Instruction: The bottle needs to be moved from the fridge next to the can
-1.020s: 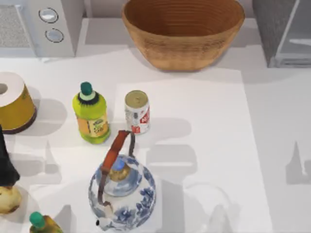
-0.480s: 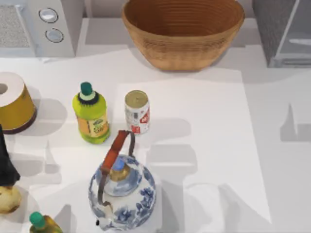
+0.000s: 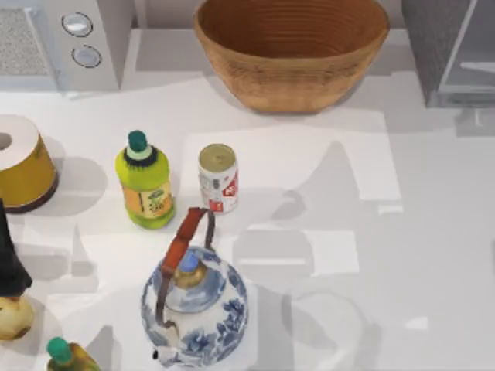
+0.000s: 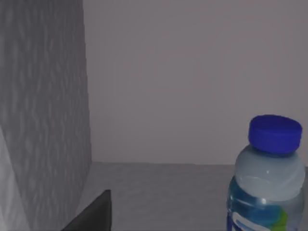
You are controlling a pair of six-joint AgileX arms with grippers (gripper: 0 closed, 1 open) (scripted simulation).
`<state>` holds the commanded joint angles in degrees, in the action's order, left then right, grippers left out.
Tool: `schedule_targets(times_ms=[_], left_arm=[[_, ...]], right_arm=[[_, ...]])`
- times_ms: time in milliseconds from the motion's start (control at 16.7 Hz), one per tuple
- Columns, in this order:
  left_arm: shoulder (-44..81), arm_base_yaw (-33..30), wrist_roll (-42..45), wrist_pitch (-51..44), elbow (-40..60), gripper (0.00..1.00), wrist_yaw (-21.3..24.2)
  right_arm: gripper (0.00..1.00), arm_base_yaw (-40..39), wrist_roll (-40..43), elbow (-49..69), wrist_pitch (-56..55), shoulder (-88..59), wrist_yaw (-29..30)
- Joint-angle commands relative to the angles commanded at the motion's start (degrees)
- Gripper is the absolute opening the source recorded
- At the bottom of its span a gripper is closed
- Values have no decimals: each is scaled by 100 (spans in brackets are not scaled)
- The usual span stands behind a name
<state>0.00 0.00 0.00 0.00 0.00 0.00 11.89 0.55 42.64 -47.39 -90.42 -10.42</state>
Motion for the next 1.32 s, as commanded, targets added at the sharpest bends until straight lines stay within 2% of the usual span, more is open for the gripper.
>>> schedule_targets(times_ms=[240, 480, 1020, 1320], left_arm=[[0, 0, 0, 0, 0, 100, 0], [0, 0, 0, 0, 0, 100, 0], [0, 0, 0, 0, 0, 100, 0], [0, 0, 0, 0, 0, 100, 0]], right_arm=[[100, 269, 12, 966, -1074, -2147, -236], [100, 438, 20, 1570, -1744, -3339, -383], [100, 442, 23, 1776, -1849, -3629, -395], [100, 364, 26, 2676, -1423, -4087, -298]])
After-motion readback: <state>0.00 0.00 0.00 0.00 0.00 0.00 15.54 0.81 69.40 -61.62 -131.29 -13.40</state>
